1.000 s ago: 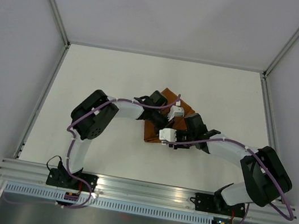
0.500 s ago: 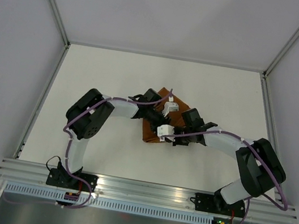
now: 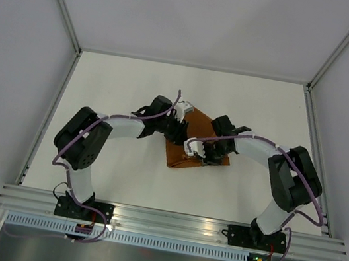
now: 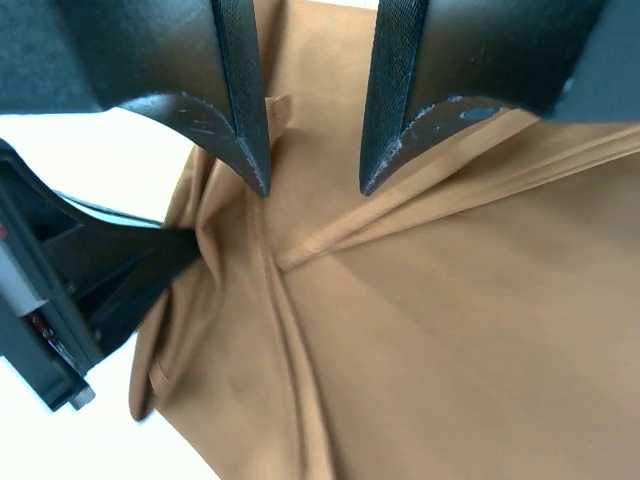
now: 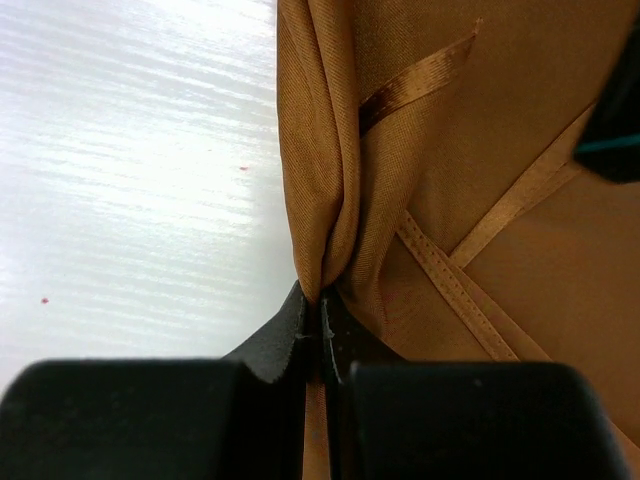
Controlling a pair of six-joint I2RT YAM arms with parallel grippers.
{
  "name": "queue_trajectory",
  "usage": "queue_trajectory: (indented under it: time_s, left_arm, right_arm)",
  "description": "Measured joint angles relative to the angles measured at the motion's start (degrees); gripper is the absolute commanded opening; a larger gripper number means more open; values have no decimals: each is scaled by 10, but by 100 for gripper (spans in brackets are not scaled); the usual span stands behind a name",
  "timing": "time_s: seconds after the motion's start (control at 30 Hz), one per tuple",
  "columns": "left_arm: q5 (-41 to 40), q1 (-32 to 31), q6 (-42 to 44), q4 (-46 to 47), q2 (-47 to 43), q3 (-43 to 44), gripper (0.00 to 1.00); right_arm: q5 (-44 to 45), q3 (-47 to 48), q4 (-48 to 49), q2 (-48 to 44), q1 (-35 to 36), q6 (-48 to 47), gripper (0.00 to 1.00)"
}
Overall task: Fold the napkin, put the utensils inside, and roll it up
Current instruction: Roll the napkin with the utensil
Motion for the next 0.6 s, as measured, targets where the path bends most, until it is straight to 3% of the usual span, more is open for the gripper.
queue_trajectory:
  time_s: [0.37,0.6]
  left_arm:
    - [-239,-10,-31,196,-246,-204,50]
    - [-384,-143,74,289,-280,-252,55]
  right_arm:
    - [-77,172,-229,144,-43,-47,0]
    - [-104,259,-353,228,-61,-53,0]
